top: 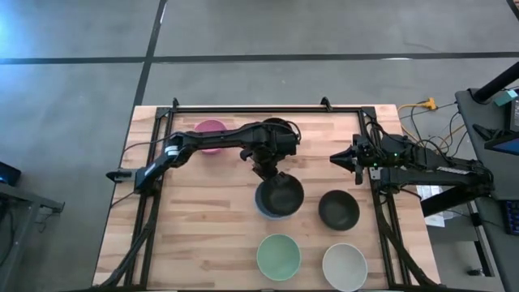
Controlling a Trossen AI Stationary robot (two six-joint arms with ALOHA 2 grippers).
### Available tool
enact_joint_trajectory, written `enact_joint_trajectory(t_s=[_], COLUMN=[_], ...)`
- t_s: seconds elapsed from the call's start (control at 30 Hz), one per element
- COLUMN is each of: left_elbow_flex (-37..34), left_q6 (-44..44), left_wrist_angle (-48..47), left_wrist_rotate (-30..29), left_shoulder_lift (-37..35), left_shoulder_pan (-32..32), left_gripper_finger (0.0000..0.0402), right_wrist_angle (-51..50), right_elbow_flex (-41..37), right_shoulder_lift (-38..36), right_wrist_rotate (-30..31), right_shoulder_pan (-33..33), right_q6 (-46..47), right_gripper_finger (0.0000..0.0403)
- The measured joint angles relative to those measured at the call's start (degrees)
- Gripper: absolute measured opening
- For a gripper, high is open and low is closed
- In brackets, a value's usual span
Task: Nest bowls inside each other
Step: Stack the bottom left black bowl on top of the blue bowl
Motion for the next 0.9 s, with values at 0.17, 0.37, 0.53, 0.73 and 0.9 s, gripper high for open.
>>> enact_joint_trajectory(t_s=[0.17,0.37,0.53,0.73,0.9], left_elbow_flex=[0.0,0.0,0.0,-0.1,-0.4], left_q6=[0.2,0.3,1.2,1.2,1.2], left_wrist_angle=[0.0,-3.1,-4.4,-4.4,-4.0], left_wrist_rotate=[0.0,-1.7,-3.2,-4.4,-4.8], left_shoulder_lift=[0.3,0.3,0.3,0.3,0.3], left_shoulder_pan=[0.0,0.0,0.0,0.0,0.0], left_gripper_finger=[0.0,0.0,0.0,0.0,0.0], right_wrist_angle=[0.0,0.0,0.0,0.0,0.0], right_elbow_flex=[0.0,0.0,0.0,0.0,0.0], right_shoulder_lift=[0.0,0.0,0.0,0.0,0.0], right_wrist_rotate=[0.0,0.0,0.0,0.0,0.0], right_shoulder_pan=[0.0,0.0,0.0,0.0,0.0], right_q6=[0.1,0.1,-0.1,-0.3,-0.3], right_gripper_finger=[0.0056,0.0056,0.0056,0.0056,0.0056])
